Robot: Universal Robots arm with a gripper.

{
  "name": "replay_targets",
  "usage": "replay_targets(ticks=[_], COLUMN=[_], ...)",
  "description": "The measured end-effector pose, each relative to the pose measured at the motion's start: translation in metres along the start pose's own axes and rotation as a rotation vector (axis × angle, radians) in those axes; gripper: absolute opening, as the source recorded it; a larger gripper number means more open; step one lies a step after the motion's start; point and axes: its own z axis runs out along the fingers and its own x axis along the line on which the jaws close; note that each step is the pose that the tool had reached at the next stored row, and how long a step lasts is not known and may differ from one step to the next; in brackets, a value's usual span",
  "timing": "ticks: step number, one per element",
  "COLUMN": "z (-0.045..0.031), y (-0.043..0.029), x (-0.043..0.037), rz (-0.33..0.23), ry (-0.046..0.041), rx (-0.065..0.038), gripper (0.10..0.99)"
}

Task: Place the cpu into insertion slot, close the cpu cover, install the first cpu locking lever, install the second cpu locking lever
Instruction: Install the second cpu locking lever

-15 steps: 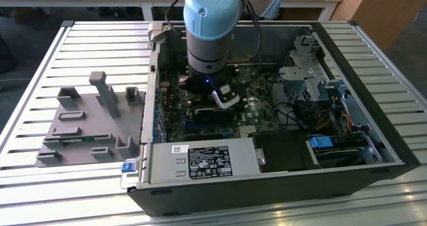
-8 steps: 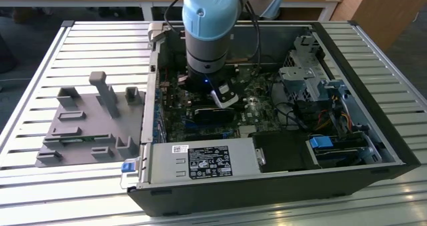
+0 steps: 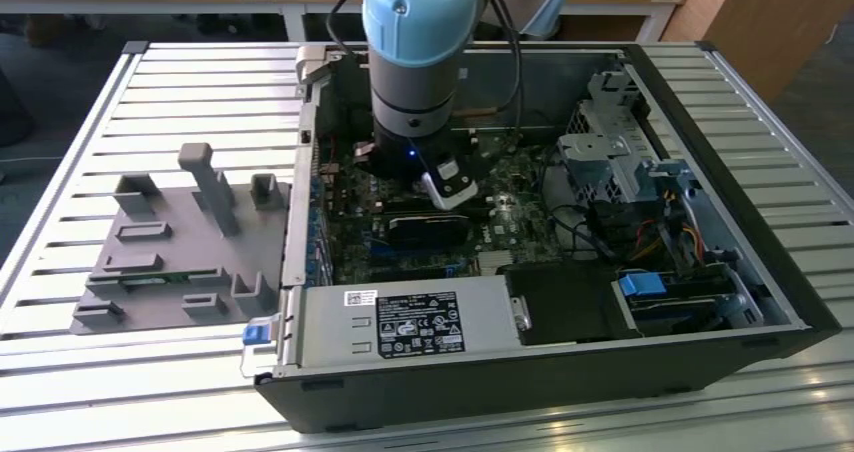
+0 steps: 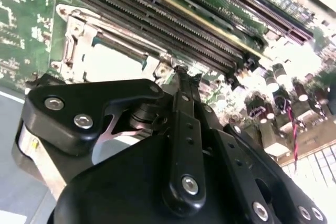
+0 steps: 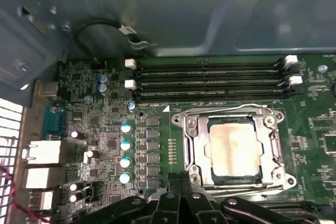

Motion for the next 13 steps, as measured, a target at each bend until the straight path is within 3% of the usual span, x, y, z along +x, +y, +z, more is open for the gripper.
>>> replay_targets(ticks=[8,13], z=[-0.0165,-0.0178], y=[0.005,0.0054], x=[0.0,0.0], rz=[0.0,0.0], ry=[-0.0001,-0.0001], rx=[0.0,0.0], gripper=[0.114,0.114])
